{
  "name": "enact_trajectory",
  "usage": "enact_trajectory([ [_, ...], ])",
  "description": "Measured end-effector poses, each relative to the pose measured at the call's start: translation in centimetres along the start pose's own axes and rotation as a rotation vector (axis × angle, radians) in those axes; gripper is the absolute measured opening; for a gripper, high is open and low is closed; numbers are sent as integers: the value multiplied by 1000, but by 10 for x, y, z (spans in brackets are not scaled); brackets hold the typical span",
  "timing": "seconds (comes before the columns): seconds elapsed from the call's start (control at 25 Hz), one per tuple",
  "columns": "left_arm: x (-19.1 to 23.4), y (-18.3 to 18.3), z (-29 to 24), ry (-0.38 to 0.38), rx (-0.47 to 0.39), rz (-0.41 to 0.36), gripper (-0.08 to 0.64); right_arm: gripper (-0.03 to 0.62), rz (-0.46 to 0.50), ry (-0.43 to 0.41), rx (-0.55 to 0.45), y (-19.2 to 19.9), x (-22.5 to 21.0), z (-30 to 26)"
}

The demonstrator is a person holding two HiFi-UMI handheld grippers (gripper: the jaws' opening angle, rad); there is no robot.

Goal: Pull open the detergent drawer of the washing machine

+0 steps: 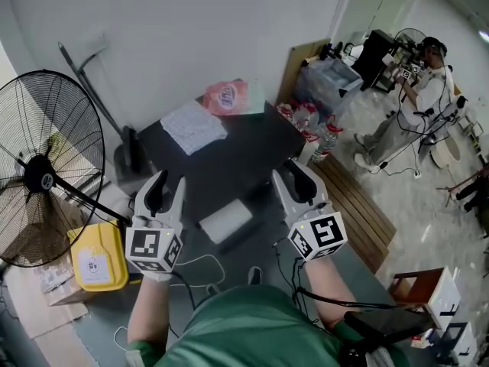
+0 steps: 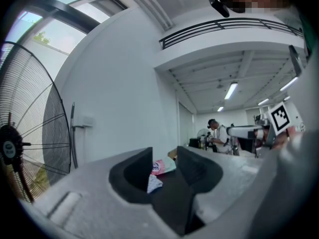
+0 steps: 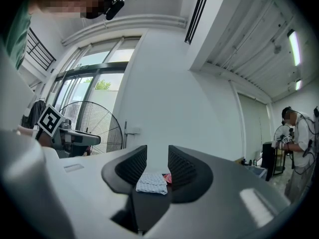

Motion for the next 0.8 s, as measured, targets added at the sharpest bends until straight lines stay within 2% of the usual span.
enact_trajectory([
  [0.8,-5,2,3,0,6,-2,151,133,20,-8,-9,0,2,6],
])
Point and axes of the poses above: the fingertips, and each gripper's own axes: z backward along the fingers, x to its left, y out of its underside, the point moved 4 cm from there along z, backward along the fingers, and after that the axes turned 2 degrees about z, right-handed, at the moved point
